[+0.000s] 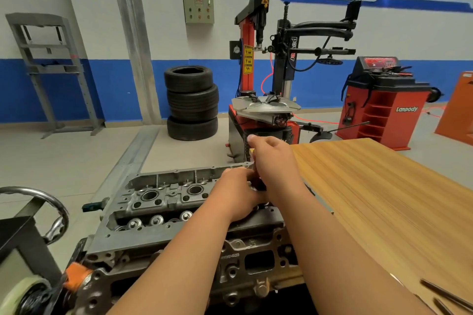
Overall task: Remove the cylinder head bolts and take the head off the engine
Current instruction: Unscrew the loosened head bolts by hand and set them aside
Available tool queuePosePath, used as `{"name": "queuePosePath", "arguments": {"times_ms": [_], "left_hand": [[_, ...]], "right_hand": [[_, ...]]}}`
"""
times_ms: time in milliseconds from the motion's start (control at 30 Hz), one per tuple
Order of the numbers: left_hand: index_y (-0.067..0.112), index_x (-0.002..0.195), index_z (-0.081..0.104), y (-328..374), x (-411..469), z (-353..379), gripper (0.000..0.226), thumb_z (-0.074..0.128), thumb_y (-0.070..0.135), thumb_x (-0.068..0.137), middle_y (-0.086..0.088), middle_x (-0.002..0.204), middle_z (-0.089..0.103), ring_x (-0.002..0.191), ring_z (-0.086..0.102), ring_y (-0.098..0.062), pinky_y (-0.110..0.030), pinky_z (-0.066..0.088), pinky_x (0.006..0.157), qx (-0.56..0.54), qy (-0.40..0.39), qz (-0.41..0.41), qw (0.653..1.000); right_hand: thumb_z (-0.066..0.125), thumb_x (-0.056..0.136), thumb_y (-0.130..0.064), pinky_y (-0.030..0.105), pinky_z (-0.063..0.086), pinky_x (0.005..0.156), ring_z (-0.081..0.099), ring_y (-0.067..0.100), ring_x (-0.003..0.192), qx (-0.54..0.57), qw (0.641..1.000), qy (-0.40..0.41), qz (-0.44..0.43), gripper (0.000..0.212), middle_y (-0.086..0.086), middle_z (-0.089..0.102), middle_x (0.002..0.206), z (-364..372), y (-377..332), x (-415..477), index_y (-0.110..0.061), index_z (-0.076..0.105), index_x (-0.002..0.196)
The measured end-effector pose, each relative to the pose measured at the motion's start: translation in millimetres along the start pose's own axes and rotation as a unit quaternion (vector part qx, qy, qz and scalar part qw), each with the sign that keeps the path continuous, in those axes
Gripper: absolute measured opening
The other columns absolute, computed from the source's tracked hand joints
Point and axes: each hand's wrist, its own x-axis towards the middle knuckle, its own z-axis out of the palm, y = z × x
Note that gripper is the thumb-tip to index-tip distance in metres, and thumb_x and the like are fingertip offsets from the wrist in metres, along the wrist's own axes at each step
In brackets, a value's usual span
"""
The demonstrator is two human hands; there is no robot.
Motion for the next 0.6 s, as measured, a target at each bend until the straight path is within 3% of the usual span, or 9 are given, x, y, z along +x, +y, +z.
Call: {"name": "queuePosePath", "arguments": {"times_ms": [67,167,200,267,367,433,533,600], "left_hand": [[0.03,0.072,0.061,-1,1,1,0.015,0.076,0.03,0.074,0.011,0.078,0.065,0.075,0.06,-0.009,-0.025,0.046,0.062,-0.013,0.009,-0.008,1.0],[0.029,0.076,0.062,-3,0,2,0.018,0.077,0.039,0.073,0.011,0.075,0.065,0.07,0.058,-0.005,-0.026,0.044,0.06,-0.048,0.023,-0.001,0.999],[0.031,0.077,0.061,-2,-1,1,0.018,0.077,0.04,0.073,0.014,0.074,0.064,0.068,0.057,-0.003,-0.024,0.041,0.058,-0.055,0.025,0.001,0.998],[0.031,0.077,0.062,-3,-1,1,0.015,0.075,0.039,0.076,0.013,0.074,0.063,0.07,0.057,-0.005,-0.026,0.042,0.06,-0.064,0.021,-0.008,0.998],[0.032,0.074,0.062,-1,-2,0,0.011,0.067,0.035,0.083,0.013,0.076,0.063,0.074,0.06,-0.01,-0.024,0.041,0.058,-0.021,0.014,-0.02,0.999],[0.032,0.064,0.051,3,-3,-1,0.024,0.058,0.024,0.086,0.016,0.065,0.053,0.069,0.056,-0.014,-0.02,0.033,0.052,0.022,0.017,-0.003,1.0],[0.03,0.067,0.06,1,-3,0,0.017,0.065,0.029,0.083,0.015,0.066,0.062,0.068,0.059,-0.008,-0.025,0.043,0.057,-0.016,0.026,-0.021,0.999],[0.026,0.076,0.068,1,-4,0,0.013,0.073,0.038,0.077,0.009,0.074,0.068,0.073,0.061,-0.01,-0.03,0.049,0.066,-0.037,0.036,-0.025,0.998]], "right_hand": [[0.056,0.087,-0.048,0.031,0.038,0.055,0.045,0.014,0.052,-0.016,0.998,-0.035,0.056,0.036,-0.005,0.048,0.049,-3,-7,10,-0.017,0.063,0.068],[0.052,0.088,-0.048,0.024,0.026,0.044,0.025,0.013,0.039,0.051,0.941,-0.29,0.165,0.044,-0.004,0.03,0.041,-20,-16,28,-0.014,0.055,0.06],[0.052,0.087,-0.048,0.022,0.025,0.043,0.023,0.012,0.038,0.068,0.923,-0.335,0.179,0.043,-0.005,0.028,0.041,-25,-19,30,-0.015,0.054,0.06],[0.054,0.089,-0.045,0.024,0.028,0.045,0.029,0.014,0.042,0.018,0.94,-0.304,0.154,0.04,-0.004,0.032,0.044,-25,-19,28,-0.015,0.056,0.064],[0.057,0.087,-0.042,0.025,0.039,0.055,0.053,0.009,0.056,-0.09,0.994,-0.064,-0.027,0.022,-0.01,0.056,0.059,-11,-9,6,-0.022,0.064,0.08],[0.058,0.085,-0.042,0.023,0.044,0.058,0.059,0.001,0.064,-0.076,0.992,-0.005,-0.104,0.015,-0.013,0.062,0.073,1,-1,-5,-0.027,0.063,0.086],[0.053,0.089,-0.046,0.026,0.037,0.048,0.048,0.009,0.045,-0.068,0.996,-0.005,-0.059,0.041,-0.007,0.052,0.052,4,-7,9,-0.014,0.064,0.067],[0.047,0.092,-0.051,0.024,0.028,0.042,0.033,0.014,0.035,0.001,0.985,-0.161,0.067,0.057,-0.002,0.036,0.042,-6,-19,25,-0.018,0.055,0.046]]}}
